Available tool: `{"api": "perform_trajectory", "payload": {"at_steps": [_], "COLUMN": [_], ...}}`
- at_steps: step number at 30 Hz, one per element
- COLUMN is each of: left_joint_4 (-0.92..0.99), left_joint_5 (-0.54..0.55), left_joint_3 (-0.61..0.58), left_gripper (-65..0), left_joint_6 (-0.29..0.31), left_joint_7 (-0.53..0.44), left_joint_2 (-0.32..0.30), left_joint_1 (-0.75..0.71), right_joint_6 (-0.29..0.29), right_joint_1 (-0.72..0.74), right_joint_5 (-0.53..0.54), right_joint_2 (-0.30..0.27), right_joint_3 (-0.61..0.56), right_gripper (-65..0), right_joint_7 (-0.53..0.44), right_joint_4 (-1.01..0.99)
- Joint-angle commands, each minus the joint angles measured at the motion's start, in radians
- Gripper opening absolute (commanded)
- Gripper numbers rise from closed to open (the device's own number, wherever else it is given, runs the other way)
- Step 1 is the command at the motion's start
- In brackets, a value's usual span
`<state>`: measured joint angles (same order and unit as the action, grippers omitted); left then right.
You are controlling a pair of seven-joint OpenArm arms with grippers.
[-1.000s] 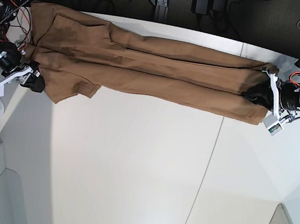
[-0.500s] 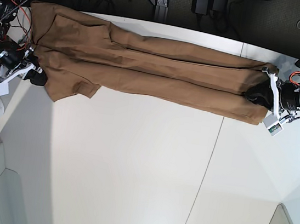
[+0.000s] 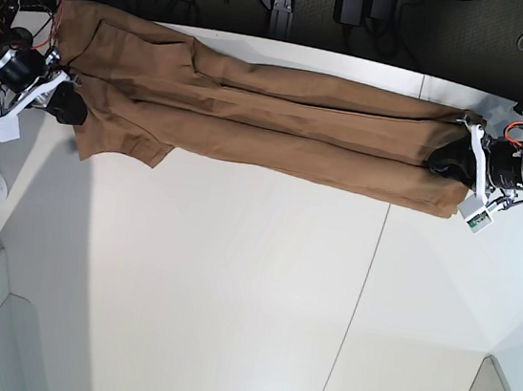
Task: Layout the t-shirt on the table in an organized manner, then fold the t-shirt properly
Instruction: 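Hold the strip with both grippers and pull it taut lengthwise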
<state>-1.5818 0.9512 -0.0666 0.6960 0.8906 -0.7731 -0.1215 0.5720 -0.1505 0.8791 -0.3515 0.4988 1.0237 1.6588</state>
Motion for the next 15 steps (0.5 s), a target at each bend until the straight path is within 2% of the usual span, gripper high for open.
{"api": "perform_trajectory", "payload": {"at_steps": [1, 9, 15], "left_joint_4": [-0.011, 0.03, 0.077], "left_joint_5": [0.014, 0.014, 0.014], "left_joint_3": [0.009, 0.009, 0.009], "left_gripper": [-54.4, -54.4, -54.4], "left_joint_6": [0.002, 0.002, 0.002], "left_joint_7": [-0.011, -0.011, -0.011], "left_joint_2": [-0.019, -0.017, 0.009], "left_joint_1": [0.012, -0.001, 0.0], "right_joint_6": [0.004, 0.004, 0.005], "right_joint_1": [-0.008, -0.134, -0.198], "right_joint_5": [0.019, 0.019, 0.013], "right_joint_2": [-0.016, -0.016, -0.016], "right_joint_3": [0.008, 0.008, 0.008], "right_gripper": [-65.0, -65.0, -65.0], "right_joint_7": [-0.013, -0.013, -0.014], "right_joint_4": [0.037, 0.168, 0.18]}}
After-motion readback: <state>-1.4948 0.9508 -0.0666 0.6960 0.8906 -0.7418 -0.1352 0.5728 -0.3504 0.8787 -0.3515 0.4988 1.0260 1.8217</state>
